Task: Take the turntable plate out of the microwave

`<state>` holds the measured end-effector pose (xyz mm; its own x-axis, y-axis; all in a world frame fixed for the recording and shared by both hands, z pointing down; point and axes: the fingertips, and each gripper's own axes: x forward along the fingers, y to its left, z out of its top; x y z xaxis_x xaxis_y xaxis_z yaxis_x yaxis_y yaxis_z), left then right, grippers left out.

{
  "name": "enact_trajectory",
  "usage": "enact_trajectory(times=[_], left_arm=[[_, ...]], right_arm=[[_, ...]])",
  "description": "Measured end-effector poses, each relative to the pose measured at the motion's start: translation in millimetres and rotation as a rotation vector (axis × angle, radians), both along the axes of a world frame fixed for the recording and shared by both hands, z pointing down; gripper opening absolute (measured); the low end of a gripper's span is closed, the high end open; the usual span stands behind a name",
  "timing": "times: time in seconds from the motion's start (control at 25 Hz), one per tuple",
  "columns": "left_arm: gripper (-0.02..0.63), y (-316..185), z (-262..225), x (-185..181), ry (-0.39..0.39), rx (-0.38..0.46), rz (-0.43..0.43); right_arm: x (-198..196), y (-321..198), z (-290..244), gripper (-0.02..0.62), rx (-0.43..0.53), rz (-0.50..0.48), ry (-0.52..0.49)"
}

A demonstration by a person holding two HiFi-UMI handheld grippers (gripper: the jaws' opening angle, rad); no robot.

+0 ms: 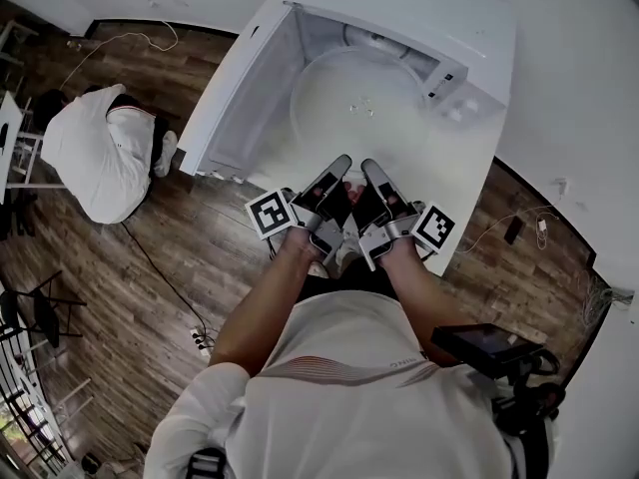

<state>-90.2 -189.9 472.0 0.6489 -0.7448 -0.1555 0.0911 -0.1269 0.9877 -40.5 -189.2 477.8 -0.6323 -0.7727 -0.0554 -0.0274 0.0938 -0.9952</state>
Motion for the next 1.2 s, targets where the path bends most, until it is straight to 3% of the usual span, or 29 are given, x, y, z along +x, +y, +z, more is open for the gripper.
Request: enact_trajectory(times=[0.28,0.72,0.92,1.2], left_arm=[[0.046,78.4,-40.0,-19.7,0.009,0.03,0.012],[0.046,100.1,-54.4,-15.6,-0.01,0.006,0.035],[0.047,162.3,-84.9,-2.7,-0.023,0.035,0.047],[0.048,166.6,-93.7,27.3,-0.037,0.034,0.033]], right_arm=[[-18.9,78.7,-37.8,0.035,0.028,0.018,0.015],[-14.6,102.3,-51.8,0.035,0.005,0.045,0.01],[-1.9,165.1,-80.9,0.035,0.03,0.051,-0.01],[28.1,168.5,-88.2,0.035,0.03,0.031,-0.02]])
